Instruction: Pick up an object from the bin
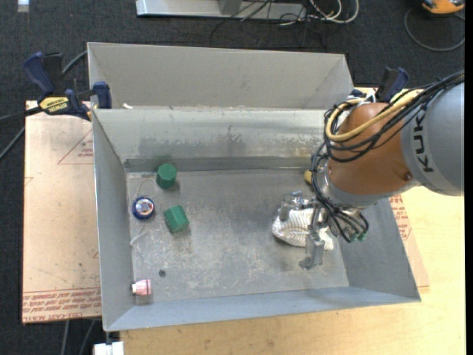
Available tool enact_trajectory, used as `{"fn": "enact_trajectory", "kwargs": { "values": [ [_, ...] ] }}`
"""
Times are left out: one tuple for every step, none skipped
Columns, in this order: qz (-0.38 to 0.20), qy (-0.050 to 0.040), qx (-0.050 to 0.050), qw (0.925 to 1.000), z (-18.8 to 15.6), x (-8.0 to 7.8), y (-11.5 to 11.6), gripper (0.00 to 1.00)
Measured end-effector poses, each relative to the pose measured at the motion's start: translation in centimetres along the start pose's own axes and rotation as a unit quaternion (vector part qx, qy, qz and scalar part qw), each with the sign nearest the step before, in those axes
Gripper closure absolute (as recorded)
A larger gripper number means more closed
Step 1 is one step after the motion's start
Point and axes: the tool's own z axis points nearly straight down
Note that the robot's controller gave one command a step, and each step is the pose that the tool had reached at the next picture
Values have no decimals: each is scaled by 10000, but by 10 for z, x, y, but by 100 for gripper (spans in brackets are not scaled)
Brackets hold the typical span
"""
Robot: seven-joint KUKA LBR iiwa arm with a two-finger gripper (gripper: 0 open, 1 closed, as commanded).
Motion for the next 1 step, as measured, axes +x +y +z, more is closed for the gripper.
{"fn": "enact_trajectory", "kwargs": {
  "values": [
    [-1164,-7,-3,9932,52,2,-29,0]
  ]
}}
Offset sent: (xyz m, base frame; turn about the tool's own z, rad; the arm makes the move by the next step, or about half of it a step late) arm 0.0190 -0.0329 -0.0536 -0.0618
